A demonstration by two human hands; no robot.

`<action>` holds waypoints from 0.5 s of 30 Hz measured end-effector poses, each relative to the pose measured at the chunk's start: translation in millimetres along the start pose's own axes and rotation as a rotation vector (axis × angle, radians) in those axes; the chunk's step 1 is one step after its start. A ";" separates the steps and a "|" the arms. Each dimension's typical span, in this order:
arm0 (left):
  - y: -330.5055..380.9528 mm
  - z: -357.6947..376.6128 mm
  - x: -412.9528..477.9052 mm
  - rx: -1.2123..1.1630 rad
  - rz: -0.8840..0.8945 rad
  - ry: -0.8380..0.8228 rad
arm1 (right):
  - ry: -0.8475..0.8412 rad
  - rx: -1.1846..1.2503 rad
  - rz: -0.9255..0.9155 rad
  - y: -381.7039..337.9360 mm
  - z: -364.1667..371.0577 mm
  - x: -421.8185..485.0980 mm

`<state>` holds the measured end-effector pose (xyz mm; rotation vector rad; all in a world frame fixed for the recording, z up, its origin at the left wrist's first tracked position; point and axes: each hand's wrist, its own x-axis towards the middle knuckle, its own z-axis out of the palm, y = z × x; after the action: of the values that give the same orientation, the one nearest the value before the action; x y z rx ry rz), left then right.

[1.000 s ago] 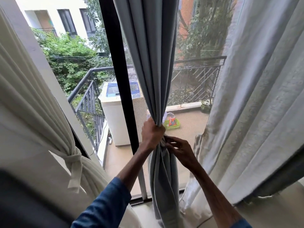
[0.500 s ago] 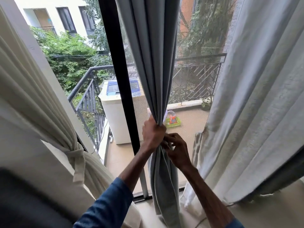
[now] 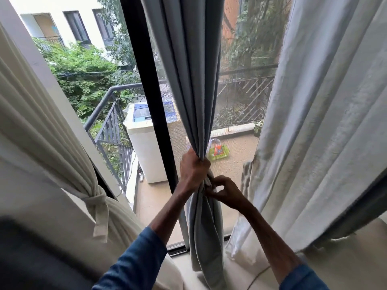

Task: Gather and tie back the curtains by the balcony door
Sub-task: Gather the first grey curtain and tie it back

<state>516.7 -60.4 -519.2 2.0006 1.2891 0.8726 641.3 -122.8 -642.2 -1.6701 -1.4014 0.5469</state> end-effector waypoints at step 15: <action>-11.6 -11.9 9.4 0.133 -0.024 0.079 | 0.277 -0.240 -0.383 -68.1 -21.7 -37.9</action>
<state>504.1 -46.1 -519.0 2.0664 1.4466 0.8827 609.6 -166.1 -581.7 -1.5324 -1.5687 -0.0700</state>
